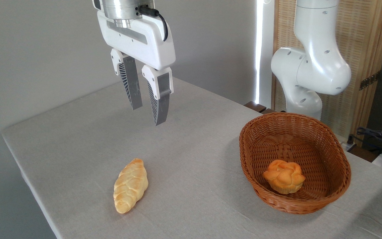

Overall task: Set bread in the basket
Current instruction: 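Lower the open gripper down over the croissant-shaped bread roll, then close the gripper around the middle of the bread roll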

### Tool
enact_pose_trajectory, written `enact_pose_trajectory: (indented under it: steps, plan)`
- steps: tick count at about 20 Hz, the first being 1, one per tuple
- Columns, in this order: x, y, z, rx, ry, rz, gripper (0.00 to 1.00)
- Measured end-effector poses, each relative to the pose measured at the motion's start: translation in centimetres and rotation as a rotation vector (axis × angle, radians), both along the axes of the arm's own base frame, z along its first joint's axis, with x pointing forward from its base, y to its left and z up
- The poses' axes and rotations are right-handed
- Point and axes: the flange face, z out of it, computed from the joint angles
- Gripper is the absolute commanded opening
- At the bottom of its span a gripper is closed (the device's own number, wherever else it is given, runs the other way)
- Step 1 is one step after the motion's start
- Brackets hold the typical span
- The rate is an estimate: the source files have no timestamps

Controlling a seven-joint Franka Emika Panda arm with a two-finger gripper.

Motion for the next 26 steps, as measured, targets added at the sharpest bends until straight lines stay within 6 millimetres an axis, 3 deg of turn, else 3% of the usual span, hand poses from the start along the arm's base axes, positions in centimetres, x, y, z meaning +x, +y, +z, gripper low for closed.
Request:
enact_pose_trajectory:
  steps: [9, 12, 17, 22, 26]
  plan:
    - [0.0, 0.1, -0.3, 0.000, 0.005, 0.003, 1.00]
    - [0.3, 0.1, -1.5, -0.001, 0.031, 0.034, 1.00]
    - [1.4, -0.4, -7.8, -0.010, 0.090, 0.167, 1.00]
    - [3.8, -4.2, -15.0, -0.028, 0.060, 0.384, 1.00]
    - [5.6, -6.1, -19.3, -0.042, 0.059, 0.495, 1.00]
